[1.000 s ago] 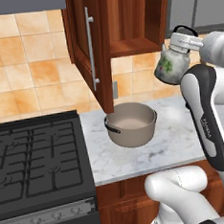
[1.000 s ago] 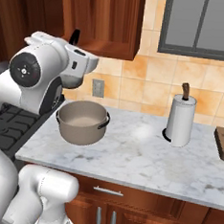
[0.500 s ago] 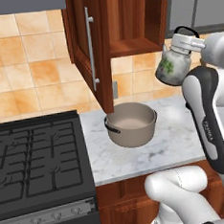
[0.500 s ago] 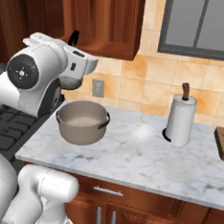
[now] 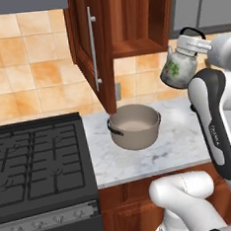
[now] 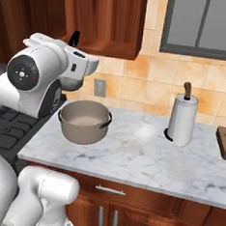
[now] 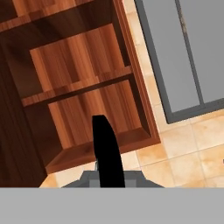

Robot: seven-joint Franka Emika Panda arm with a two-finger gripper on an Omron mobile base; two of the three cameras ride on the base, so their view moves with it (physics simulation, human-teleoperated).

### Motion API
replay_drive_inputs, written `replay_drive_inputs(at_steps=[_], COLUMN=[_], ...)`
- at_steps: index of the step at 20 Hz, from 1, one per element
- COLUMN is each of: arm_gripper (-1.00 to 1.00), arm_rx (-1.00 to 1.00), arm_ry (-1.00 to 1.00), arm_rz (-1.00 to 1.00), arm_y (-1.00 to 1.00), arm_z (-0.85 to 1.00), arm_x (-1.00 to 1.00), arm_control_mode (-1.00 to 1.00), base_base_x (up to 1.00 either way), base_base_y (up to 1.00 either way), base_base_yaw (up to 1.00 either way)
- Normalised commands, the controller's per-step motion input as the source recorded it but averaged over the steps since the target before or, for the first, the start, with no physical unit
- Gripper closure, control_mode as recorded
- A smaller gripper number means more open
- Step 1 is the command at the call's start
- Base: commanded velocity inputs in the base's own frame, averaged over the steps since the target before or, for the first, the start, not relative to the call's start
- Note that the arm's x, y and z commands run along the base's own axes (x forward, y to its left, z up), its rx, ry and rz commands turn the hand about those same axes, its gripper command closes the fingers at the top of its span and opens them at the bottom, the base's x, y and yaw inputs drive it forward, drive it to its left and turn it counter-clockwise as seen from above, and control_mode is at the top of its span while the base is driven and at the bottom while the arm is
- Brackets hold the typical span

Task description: Pick the kettle from the cabinet and place it on a stove burner. Then pick the pot from the counter and place it on another stove burner. Finally, turn both burners on.

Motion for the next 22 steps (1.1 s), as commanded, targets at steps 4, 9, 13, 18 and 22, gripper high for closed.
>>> replay_drive_inputs(at_steps=[4, 9, 13, 18, 22], arm_gripper=[1.0, 1.0, 1.0, 1.0, 1.0], arm_rx=[0.0, 0.0, 0.0, 0.0, 0.0], arm_ry=[0.0, 0.0, 0.0, 0.0, 0.0], arm_rz=[0.0, 0.0, 0.0, 0.0, 0.0], arm_y=[0.0, 0.0, 0.0, 0.0, 0.0], arm_z=[0.0, 0.0, 0.0, 0.0, 0.0], arm_x=[0.0, 0.0, 0.0, 0.0, 0.0], arm_control_mode=[1.0, 1.0, 1.0, 1.0, 1.0], base_base_x=[-0.42, -0.47, -0.58, -0.62, -0.56], base_base_y=[0.2, 0.23, 0.34, 0.43, 0.47], base_base_yaw=[0.0, 0.0, 0.0, 0.0, 0.0])
